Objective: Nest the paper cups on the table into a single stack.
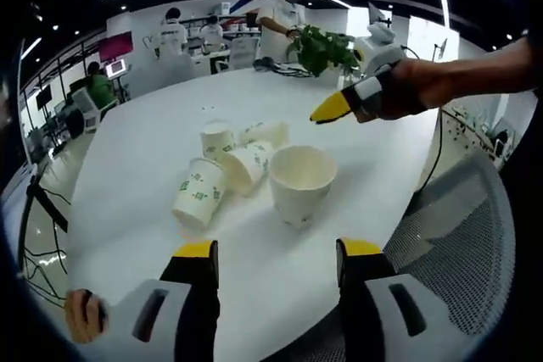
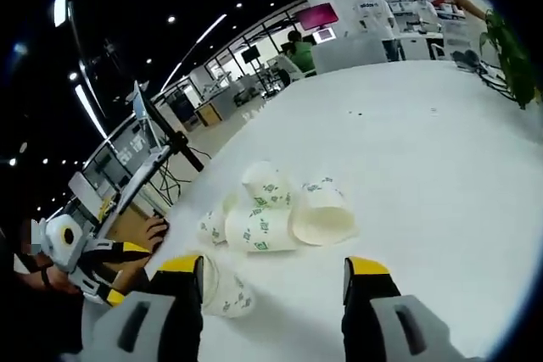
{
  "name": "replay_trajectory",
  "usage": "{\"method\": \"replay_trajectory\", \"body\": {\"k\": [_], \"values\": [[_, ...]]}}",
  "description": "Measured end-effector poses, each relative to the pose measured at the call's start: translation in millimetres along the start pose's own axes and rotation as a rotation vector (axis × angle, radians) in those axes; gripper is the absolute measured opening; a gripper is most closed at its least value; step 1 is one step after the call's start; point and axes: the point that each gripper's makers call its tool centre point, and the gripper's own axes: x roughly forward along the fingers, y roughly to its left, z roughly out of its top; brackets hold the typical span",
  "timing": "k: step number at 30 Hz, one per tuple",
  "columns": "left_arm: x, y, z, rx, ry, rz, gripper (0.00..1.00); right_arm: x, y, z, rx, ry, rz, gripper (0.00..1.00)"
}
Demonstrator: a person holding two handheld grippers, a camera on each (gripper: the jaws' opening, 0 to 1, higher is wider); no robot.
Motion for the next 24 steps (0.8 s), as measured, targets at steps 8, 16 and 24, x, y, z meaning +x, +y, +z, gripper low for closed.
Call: {"method": "replay_trajectory", "body": {"k": [8,16,24], "values": [[1.9,1.5,-1.9,-0.012,-0.003,0.004,0.54,8.8,-3.9,2.5,0.042,-0.021,-0.003,0.64],[2.8,-0.9,-6.4,-0.025,0.004,0.0,0.54,27.5,-2.2,10.2,0.155,-0.058,0.025,0.58],[7.5,-3.9,-8.5,-0.031,0.011,-0.011,0.53,52.5,-9.5,17.7,0.192,-0.073,0.005,0.58]]}}
